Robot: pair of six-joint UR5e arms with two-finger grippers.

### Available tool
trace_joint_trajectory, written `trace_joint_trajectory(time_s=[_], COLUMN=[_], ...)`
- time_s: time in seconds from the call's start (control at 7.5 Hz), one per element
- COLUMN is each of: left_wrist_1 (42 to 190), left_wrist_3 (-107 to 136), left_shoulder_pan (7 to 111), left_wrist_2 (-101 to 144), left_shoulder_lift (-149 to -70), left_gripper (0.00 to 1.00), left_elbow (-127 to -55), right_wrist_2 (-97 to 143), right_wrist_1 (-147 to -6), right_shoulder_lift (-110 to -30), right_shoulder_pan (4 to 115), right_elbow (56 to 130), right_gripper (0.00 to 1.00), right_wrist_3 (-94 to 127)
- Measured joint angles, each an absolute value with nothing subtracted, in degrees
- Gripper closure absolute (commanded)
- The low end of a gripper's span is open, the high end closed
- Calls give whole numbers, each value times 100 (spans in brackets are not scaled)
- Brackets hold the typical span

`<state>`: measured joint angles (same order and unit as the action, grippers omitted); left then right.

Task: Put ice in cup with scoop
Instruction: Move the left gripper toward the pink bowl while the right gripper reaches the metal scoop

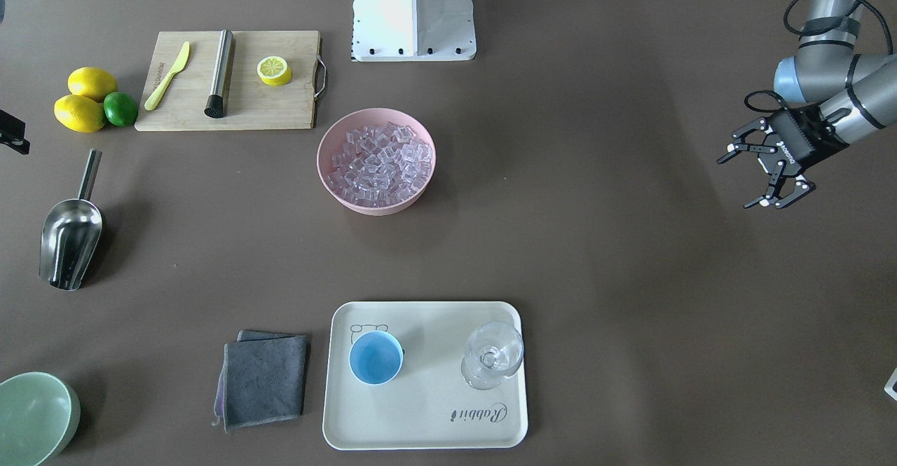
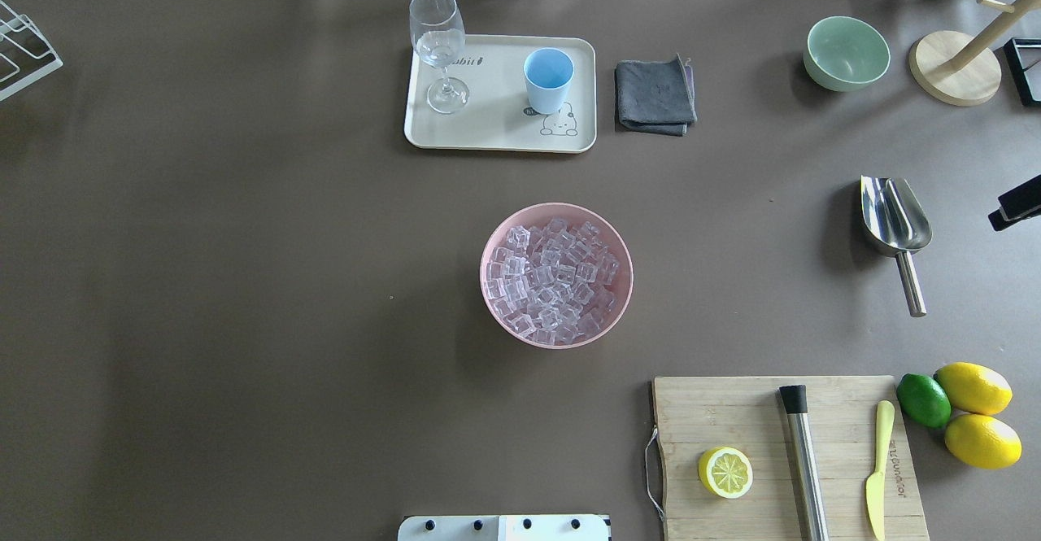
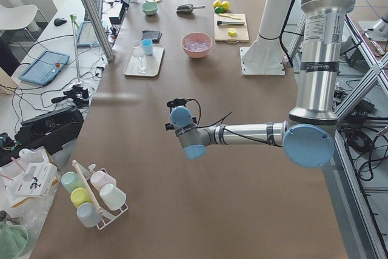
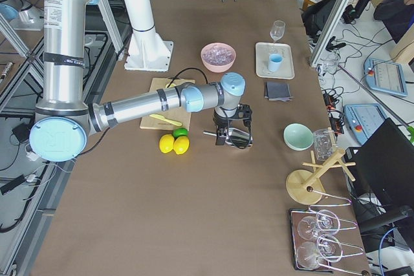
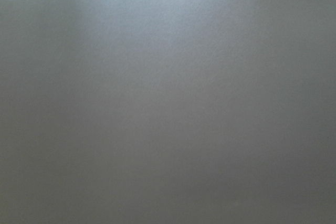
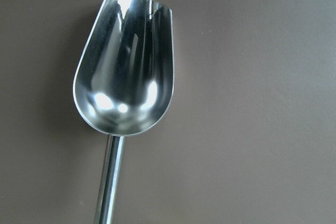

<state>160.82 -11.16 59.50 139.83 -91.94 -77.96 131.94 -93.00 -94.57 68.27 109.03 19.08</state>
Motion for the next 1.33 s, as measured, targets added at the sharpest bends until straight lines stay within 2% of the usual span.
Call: trace_joint_trajectory(time_s=[0.27,0.53,0.93,1.33], left_wrist_1=[16133,15177,13560,13327], left_wrist_3=[-1133,-1148,-1151,-1142], left_shoulder_pan=[5502,5423,4912,4533], left_wrist_2=[13610,13581,13476,13389], left_shoulder_lift=[-9690,-10246,-10428,-10645], left_gripper=[1,1,1,1], left_elbow=[-7756,-7910,-8911,-9204], right_wrist_2=[13219,13226,13220,13190], right_wrist_1=[-9285,-9278,-8644,-7793], right_shoulder_lift=[-9451,-9395,-9347,-9343], right_shoulder_pan=[6813,6733,6479,6076], right_elbow=[10698,10661,10435,10083], right_gripper=[5,6,3,4], right_wrist_3=[2304,2529,3083,3790])
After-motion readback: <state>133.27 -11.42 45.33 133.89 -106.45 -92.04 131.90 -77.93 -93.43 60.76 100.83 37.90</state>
